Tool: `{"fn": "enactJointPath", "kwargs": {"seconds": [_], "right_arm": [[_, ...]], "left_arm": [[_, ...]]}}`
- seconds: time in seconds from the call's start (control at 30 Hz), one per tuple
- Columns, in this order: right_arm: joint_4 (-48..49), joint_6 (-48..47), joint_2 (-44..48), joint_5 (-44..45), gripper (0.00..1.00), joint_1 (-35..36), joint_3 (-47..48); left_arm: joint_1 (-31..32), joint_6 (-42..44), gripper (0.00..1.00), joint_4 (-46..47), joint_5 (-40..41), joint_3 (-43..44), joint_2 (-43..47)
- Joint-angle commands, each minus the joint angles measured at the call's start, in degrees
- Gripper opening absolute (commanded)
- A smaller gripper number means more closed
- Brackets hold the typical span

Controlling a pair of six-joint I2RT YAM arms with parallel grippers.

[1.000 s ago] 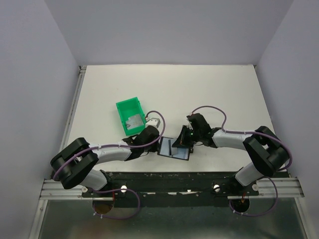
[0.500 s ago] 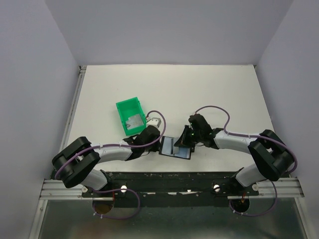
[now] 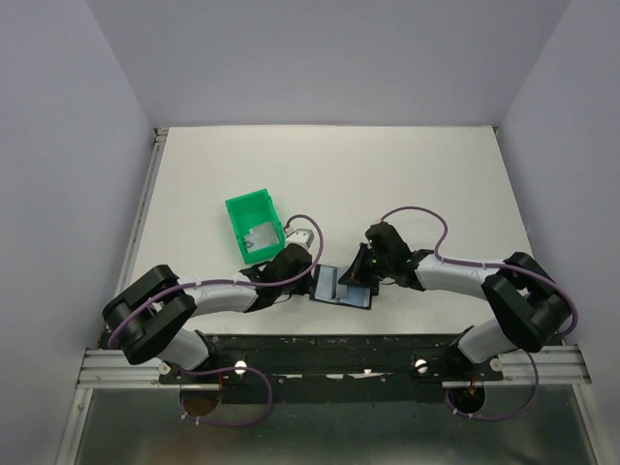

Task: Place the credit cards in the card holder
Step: Insert the credit card into the card holder.

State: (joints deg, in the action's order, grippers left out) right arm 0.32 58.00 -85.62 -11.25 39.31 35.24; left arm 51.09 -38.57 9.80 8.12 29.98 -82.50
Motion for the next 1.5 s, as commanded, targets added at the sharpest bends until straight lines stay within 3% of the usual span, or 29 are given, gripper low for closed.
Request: {"fn": "enactJointPath", "kwargs": {"seconds": [0.0, 0.2, 0.27, 0.47, 0.77, 1.13, 1.47], "right_arm": [[2.0, 0.6, -3.8, 3.8, 0.01, 1.5, -1.0], [11.4, 3.4, -6.0, 0.2, 0.02, 2.6, -4.0], [10.9, 3.0, -6.1, -0.3, 0.06, 2.8, -3.5], [-2.2, -2.7, -1.4, 3.3, 0.30, 3.2, 1.5], [-21.5, -10.4, 2.4, 9.0, 0.42, 3.7, 10.7], [-28.6, -12.2, 2.6, 14.1, 0.44, 3.9, 13.5], [-25.9, -13.1, -0.2, 13.8, 0.34, 3.9, 13.5]], "left_arm": [[0.6, -0.1, 0.01, -2.0, -5.6, -0.1, -2.5], [0.6, -0.1, 0.00, -1.6, -5.7, -0.3, -2.8], [0.6, 0.1, 0.00, -1.5, -5.7, -0.4, -2.8], [0.6, 0.1, 0.00, -1.5, -5.7, -0.4, -2.6], [0.6, 0.1, 0.00, -1.2, -5.6, -0.5, -2.6], [0.6, 0.2, 0.00, -1.1, -5.9, 0.3, -3.3], [0.6, 0.4, 0.00, -1.2, -6.0, 0.5, -3.4]]}}
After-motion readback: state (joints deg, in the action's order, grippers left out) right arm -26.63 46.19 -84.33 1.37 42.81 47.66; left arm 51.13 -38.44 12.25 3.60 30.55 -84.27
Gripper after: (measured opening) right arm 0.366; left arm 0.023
